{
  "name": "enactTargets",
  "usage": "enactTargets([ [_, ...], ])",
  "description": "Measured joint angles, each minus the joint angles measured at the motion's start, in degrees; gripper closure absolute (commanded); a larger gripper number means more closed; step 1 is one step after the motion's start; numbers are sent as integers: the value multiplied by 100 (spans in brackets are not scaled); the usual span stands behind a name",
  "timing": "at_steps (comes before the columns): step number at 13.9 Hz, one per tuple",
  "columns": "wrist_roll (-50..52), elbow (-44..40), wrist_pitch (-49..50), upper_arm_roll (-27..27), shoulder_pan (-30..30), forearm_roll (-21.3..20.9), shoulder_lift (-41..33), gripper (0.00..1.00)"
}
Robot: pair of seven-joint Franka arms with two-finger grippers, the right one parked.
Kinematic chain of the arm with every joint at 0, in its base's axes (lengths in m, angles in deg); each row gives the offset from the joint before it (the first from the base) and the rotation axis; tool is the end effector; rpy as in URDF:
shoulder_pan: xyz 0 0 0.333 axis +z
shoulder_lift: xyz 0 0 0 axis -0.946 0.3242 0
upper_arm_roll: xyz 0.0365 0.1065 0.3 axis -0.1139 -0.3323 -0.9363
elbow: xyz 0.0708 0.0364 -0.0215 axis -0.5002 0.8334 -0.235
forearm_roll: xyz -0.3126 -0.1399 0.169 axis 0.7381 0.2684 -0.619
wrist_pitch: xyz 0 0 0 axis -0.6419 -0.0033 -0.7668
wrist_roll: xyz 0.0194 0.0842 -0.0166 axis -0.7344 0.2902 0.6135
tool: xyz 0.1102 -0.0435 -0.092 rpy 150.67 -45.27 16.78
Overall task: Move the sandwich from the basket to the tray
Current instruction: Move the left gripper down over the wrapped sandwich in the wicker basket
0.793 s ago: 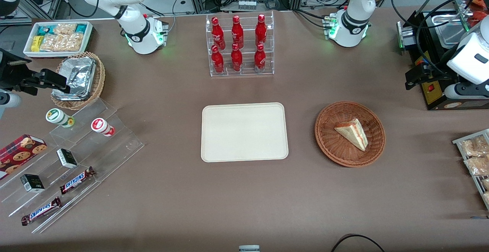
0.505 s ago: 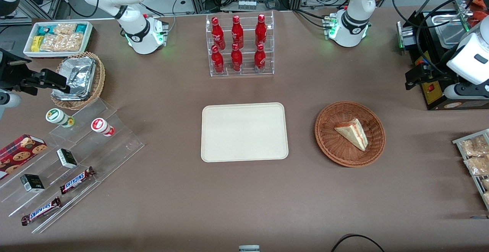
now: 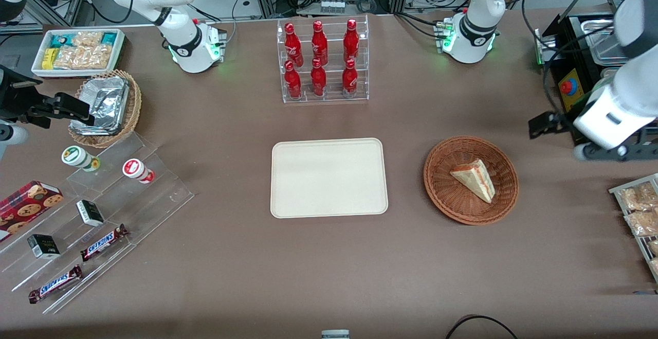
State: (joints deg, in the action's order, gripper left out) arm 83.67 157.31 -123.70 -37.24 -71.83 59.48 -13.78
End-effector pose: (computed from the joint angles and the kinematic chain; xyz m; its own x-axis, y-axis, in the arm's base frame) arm 0.5679 -0.0508 0.5116 0.9931 0.0041 -0.1175 0.0026 -0.9999 -0.0127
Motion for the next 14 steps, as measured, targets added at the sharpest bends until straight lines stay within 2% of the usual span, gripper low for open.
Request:
enactTargets([
  [6, 1641, 1556, -2076, 66, -212, -4, 61, 0],
  [14, 3677, 3145, -4090, 94, -217, -5, 39, 0],
])
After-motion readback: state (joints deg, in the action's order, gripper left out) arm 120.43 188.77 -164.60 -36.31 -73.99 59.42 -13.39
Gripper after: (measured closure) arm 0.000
